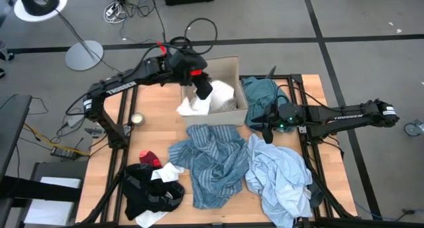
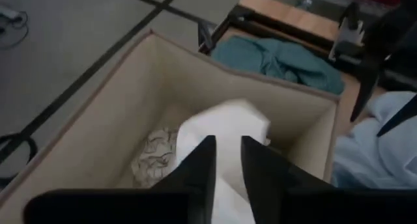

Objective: Sort clothes
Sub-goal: Put the white shorts into the laundry bin, then put the green patient gown into the laundry bin

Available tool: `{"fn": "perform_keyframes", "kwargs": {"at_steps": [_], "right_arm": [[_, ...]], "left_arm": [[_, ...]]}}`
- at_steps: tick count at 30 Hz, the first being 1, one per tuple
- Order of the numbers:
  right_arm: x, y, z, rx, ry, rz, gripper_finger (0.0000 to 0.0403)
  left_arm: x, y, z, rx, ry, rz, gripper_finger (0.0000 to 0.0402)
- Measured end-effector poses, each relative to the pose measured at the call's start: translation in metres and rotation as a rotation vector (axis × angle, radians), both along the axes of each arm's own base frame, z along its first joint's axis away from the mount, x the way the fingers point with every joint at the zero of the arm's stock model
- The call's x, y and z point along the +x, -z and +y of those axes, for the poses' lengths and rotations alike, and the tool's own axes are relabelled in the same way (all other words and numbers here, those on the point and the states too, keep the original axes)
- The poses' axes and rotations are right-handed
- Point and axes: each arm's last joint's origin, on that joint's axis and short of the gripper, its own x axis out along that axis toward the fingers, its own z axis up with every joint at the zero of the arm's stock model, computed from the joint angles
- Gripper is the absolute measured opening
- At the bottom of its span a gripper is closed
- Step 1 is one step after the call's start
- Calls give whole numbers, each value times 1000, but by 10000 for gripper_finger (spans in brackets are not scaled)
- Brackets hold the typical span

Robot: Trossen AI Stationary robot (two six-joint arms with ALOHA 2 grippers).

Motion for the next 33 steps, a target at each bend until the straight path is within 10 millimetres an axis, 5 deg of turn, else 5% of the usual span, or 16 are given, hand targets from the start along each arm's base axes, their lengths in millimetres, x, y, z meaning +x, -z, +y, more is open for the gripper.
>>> {"fn": "perform_keyframes", "kwargs": {"at_steps": [7, 18, 26, 33], "right_arm": [[0, 1, 0, -5, -3, 8, 162], [-13, -10, 0, -32, -15, -47, 162], [-17, -10, 5, -6, -31, -44, 162], [-17, -1, 12, 42, -40, 41, 162]], "left_arm": [[-13, 3, -8, -56, -10, 95, 107], [-64, 9, -77, -47, 74, 116, 97], [-123, 58, -125, -140, 75, -71, 94], [-156, 112, -146, -209, 92, -101, 94]]}}
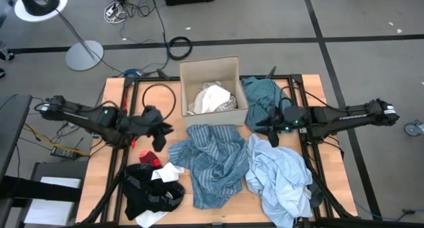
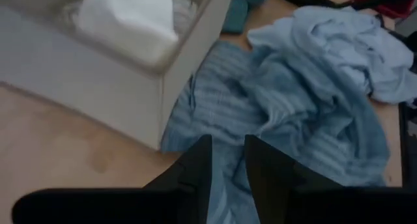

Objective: Sort clothes
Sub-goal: Put the green patient gown into the laundry bin

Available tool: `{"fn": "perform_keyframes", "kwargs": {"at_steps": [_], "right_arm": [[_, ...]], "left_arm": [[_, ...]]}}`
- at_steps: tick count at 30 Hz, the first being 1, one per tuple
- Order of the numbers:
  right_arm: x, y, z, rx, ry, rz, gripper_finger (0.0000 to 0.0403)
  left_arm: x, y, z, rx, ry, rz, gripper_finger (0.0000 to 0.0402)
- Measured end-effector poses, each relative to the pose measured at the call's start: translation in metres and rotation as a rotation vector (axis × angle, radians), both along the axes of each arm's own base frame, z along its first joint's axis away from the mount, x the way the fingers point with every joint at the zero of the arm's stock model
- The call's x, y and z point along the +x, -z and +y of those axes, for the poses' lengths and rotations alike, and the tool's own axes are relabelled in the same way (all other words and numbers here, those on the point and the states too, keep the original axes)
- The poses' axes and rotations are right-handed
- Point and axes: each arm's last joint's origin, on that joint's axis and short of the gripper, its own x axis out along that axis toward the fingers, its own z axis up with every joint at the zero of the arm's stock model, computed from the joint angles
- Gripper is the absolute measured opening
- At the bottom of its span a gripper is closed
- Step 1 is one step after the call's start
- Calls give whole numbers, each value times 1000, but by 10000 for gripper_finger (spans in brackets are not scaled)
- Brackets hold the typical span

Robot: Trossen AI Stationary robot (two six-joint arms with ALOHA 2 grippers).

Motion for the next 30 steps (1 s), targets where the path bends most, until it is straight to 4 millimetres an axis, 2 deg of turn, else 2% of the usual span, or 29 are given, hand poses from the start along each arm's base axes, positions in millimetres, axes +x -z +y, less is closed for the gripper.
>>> {"fn": "perform_keyframes", "kwargs": {"at_steps": [4, 9, 15, 19, 25, 30], "right_arm": [[-9, 11, 4, 89, 37, 134, 162], [-19, 18, 5, 163, 103, 266, 157], [-28, 3, 4, 171, 157, 365, 142], [-35, -12, 0, 95, 218, 404, 131], [-36, -16, -9, -45, 301, 409, 125], [-35, -12, -19, 20, 424, 453, 141]], "left_arm": [[-5, 27, -6, -9, 20, 2, 94], [-2, 57, -13, -7, 64, -47, 94], [0, 89, -16, -33, 78, -131, 94], [-2, 106, -15, -61, 63, -176, 94], [-3, 118, -15, -83, 54, -245, 94], [-3, 119, -15, -91, 54, -272, 94]]}}
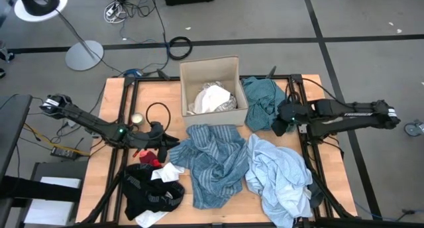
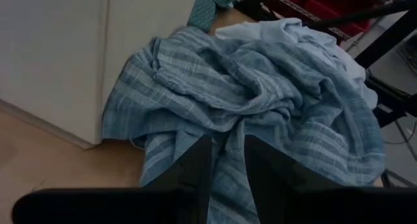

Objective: Sort clothes
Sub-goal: Put the green patient gown into the laundry bin

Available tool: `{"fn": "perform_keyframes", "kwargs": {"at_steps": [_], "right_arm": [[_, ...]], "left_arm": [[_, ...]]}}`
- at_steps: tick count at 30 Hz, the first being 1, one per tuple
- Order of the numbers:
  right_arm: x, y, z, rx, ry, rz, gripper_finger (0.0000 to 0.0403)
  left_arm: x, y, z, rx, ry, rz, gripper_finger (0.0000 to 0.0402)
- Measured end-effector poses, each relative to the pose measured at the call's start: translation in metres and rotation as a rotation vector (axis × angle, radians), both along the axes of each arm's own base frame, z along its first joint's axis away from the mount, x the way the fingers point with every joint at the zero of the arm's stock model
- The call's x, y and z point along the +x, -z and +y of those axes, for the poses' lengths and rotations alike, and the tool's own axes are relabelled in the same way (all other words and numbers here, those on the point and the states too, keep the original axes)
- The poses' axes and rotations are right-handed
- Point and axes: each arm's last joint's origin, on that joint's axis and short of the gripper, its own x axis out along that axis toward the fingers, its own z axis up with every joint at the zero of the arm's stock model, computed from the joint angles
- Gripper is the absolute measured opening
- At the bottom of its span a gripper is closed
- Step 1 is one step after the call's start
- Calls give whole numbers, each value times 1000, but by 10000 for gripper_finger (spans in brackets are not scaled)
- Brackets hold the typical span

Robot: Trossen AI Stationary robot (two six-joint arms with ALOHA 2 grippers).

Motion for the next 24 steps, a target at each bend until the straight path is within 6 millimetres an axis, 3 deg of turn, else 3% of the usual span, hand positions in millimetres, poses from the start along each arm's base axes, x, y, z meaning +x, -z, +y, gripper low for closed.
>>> {"fn": "perform_keyframes", "kwargs": {"at_steps": [11, 18, 21, 24], "right_arm": [[7, 16, -19, 12, 179, 162, 223], [16, 54, -37, 0, 298, 265, 263], [18, 72, -43, 28, 349, 280, 266], [20, 80, -45, 85, 339, 301, 226]], "left_arm": [[-1, 1, -2, 8, 15, 7, 94], [-1, 1, -2, 27, 22, 12, 94], [-1, 1, -2, 27, 23, 12, 94], [-1, 1, -3, 25, 34, 15, 94]]}}
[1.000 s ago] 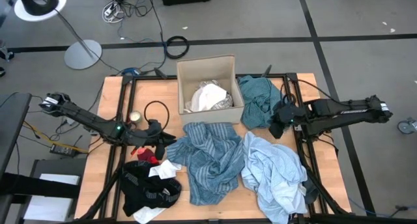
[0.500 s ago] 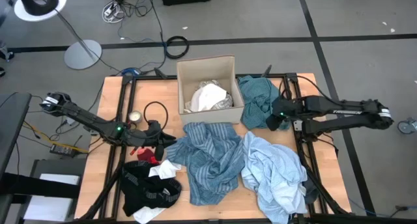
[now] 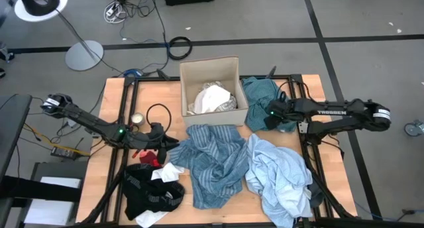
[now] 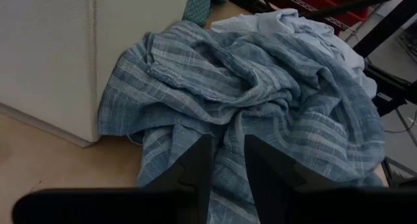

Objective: Sort clothes
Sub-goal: Put the green patient gown into the laundry bin

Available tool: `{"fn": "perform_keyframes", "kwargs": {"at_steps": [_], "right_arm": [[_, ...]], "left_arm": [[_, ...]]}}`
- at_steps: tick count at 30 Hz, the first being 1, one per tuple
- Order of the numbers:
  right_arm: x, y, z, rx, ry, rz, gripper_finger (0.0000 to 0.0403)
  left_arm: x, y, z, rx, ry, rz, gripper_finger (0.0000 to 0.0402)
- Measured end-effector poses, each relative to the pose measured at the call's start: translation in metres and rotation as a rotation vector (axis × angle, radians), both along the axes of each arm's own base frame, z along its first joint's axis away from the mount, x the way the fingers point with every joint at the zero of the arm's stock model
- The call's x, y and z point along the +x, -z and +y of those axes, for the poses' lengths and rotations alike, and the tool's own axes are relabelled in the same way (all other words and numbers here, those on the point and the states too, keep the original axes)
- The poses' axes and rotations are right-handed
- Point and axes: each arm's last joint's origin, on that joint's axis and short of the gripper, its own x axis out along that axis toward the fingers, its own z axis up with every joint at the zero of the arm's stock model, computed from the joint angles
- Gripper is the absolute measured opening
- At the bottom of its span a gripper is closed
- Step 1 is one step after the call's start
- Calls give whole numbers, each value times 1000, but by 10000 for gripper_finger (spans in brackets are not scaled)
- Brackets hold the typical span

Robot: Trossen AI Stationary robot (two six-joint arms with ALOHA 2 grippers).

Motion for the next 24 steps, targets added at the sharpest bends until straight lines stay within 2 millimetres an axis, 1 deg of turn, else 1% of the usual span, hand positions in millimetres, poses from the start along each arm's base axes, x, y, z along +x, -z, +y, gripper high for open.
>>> {"fn": "perform_keyframes", "kwargs": {"at_steps": [2, 4, 5, 6, 8, 11, 16, 22, 24], "right_arm": [[1, -2, 0, 8, -22, 15, 164], [2, -9, 1, 8, -46, 21, 77], [2, -16, 2, 7, -56, 20, 40], [3, -23, 2, 3, -62, 12, 22], [3, -41, 4, -6, -68, -9, 16], [1, -78, 8, -59, -75, -37, 6], [-5, -151, 18, -198, -82, -127, 4], [-7, -238, 28, -379, -157, -358, 2], [-4, -263, 31, -449, -187, -417, 2]], "left_arm": [[-1, 0, -1, 0, 9, 3, 94], [-1, 1, -3, 2, 18, 5, 94], [-1, 0, -4, 3, 21, 5, 94], [-2, 0, -4, 4, 23, 4, 94], [-2, 0, -5, 5, 28, 4, 94], [-3, 0, -7, 7, 31, 2, 94], [-3, 0, -7, 10, 30, 1, 94], [-3, 0, -7, 19, 18, -1, 94], [-3, 1, -6, 23, 14, 3, 94]]}}
